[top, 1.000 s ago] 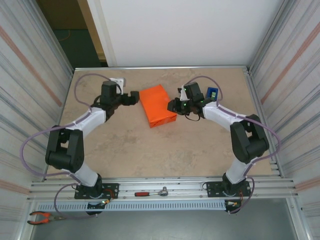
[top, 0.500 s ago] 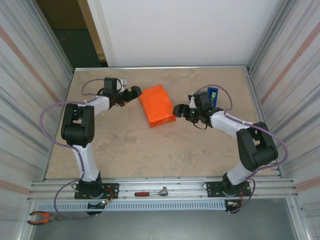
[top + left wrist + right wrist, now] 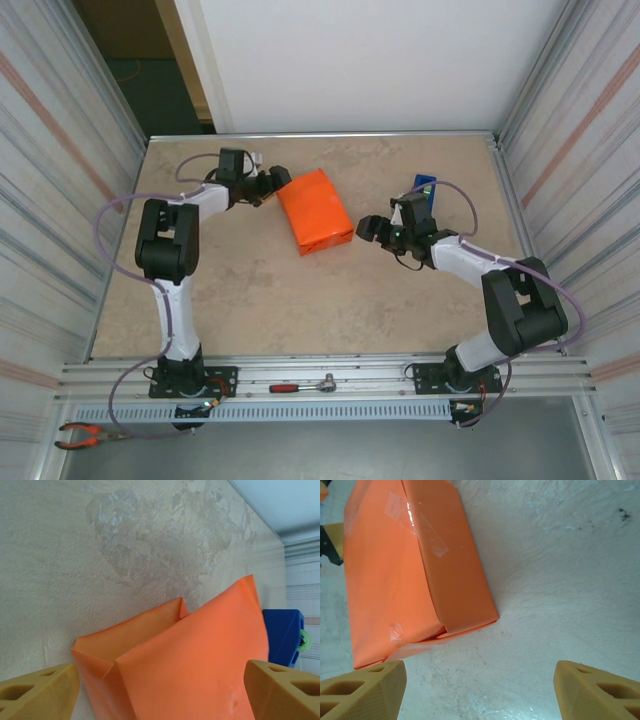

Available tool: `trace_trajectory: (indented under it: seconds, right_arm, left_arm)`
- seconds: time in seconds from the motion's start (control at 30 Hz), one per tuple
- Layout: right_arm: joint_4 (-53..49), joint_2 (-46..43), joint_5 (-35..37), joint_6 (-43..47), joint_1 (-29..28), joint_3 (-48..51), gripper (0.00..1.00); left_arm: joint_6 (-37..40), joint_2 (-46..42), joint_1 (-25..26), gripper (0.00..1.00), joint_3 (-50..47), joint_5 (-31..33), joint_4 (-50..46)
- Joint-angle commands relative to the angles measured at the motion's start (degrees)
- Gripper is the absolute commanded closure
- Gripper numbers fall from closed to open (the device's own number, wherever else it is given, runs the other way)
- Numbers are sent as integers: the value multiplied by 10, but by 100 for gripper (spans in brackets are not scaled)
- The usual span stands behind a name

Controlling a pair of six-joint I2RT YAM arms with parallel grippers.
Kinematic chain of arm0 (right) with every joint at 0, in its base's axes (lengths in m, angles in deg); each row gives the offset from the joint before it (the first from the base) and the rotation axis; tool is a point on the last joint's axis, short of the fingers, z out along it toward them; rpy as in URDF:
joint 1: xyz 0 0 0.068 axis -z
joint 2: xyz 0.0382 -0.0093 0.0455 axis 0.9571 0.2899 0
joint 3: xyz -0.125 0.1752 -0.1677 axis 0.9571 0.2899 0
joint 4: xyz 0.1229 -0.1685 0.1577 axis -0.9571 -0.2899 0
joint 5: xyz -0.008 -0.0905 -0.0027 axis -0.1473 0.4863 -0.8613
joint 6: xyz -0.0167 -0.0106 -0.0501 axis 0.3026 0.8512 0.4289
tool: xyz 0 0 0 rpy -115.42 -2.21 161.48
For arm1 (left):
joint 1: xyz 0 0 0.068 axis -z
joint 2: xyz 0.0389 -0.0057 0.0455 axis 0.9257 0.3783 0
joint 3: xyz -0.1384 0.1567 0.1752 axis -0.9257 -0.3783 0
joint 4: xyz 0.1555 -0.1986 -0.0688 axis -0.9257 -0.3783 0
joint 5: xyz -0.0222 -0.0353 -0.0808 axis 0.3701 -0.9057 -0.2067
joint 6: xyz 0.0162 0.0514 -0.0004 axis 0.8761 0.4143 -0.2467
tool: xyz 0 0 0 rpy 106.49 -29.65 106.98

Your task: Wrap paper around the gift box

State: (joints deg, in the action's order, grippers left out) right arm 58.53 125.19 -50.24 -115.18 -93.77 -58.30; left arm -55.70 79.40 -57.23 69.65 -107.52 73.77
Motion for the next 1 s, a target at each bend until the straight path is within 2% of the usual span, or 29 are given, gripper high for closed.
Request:
trace_trajectory:
  seconds: [0.0,0.2,0.3,0.8,0.97]
  right_arm:
    - [10,-25,-5,-7,7,7,24]
    - [17,-43,-10,-11,9,31,25]
    - [32,-54,-10,-21,7,51,25]
    - [62,-60,11,-39,-33,100,25]
    - [70,-65,30,-52,-62,116,25]
  left_arm:
    - [-7,18,7,19,12,-6,-14]
    - [-1,26,10,39,22,-17,-21]
    - [10,28,12,44,29,-26,-32]
    - [163,74,65,47,135,-105,-183]
    - [192,59,70,43,140,-73,-213]
